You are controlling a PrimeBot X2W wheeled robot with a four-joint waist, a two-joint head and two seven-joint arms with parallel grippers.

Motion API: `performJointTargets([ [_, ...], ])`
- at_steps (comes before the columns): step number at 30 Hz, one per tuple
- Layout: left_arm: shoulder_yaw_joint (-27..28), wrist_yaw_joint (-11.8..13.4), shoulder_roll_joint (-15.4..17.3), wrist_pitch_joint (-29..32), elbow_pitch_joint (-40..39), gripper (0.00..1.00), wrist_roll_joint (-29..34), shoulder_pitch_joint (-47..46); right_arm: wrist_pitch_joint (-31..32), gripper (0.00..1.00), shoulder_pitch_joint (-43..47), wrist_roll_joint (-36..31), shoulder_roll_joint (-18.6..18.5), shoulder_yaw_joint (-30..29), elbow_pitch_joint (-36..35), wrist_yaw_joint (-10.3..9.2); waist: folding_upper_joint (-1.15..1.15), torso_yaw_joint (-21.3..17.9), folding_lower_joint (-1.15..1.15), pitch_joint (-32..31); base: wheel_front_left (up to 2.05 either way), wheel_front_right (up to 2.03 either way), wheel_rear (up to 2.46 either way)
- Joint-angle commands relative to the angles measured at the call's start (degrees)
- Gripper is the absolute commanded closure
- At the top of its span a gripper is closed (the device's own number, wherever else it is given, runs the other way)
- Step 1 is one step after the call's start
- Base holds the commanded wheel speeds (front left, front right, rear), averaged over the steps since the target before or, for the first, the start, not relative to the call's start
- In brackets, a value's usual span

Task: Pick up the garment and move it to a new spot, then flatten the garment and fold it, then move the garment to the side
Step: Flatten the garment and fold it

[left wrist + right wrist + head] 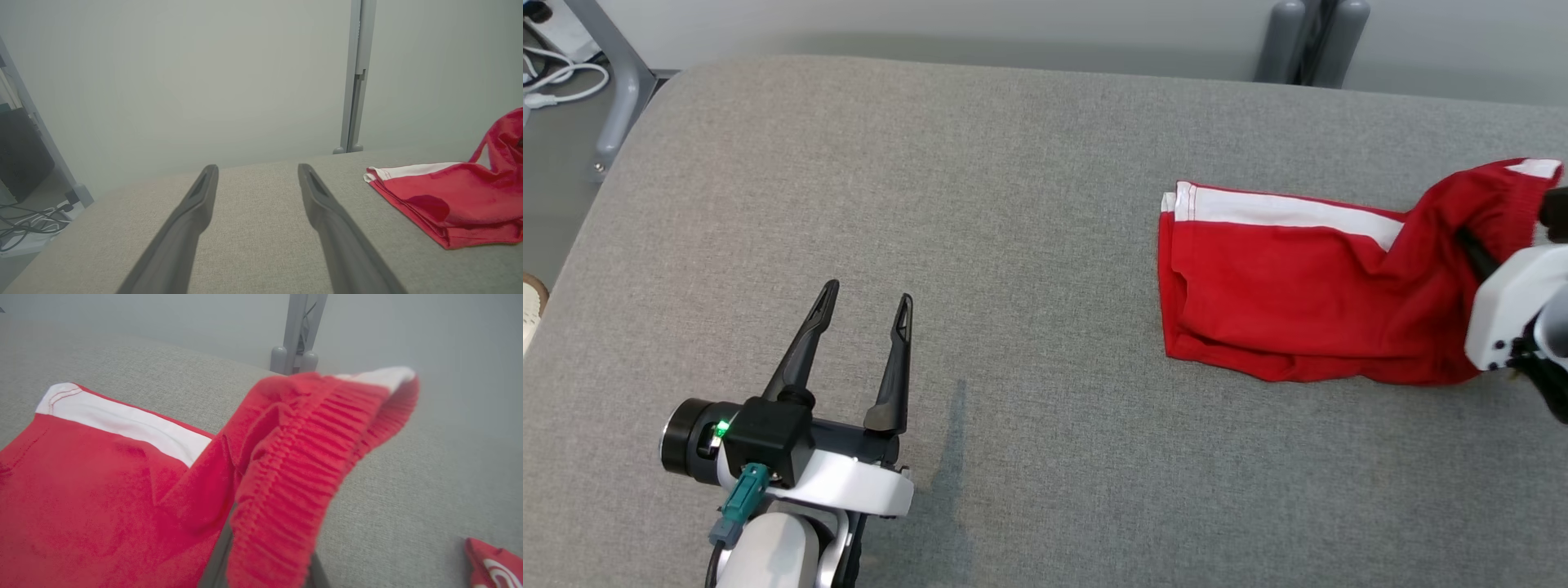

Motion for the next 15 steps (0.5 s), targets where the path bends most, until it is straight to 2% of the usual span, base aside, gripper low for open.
performJointTargets([
  [1, 0.16, 0.26, 0.14, -0.18, 0.13, 0.0, -0.36, 0.16, 1.17, 1.0, -0.78, 1.62, 0.68, 0.96, -0.5, -0.01, 0.0, -0.11, 0.0, -0.61, 0.0, 0.0, 0.0],
  [6, 0.25, 0.61, 0.14, -0.18, 0.14, 0.0, -0.89, 0.81, 6.74, 1.0, -2.57, 7.46, 3.4, 3.21, -3.31, -0.01, 0.0, -0.24, 0.0, -2.32, 0.0, 0.0, 0.0],
  [15, 0.36, 1.08, 0.11, -0.18, 0.08, 0.0, -1.92, 1.71, 9.07, 1.0, -4.66, 11.25, 6.94, 4.21, -6.9, 0.0, 0.0, 0.91, 0.0, -3.14, 0.0, 0.0, 0.0],
])
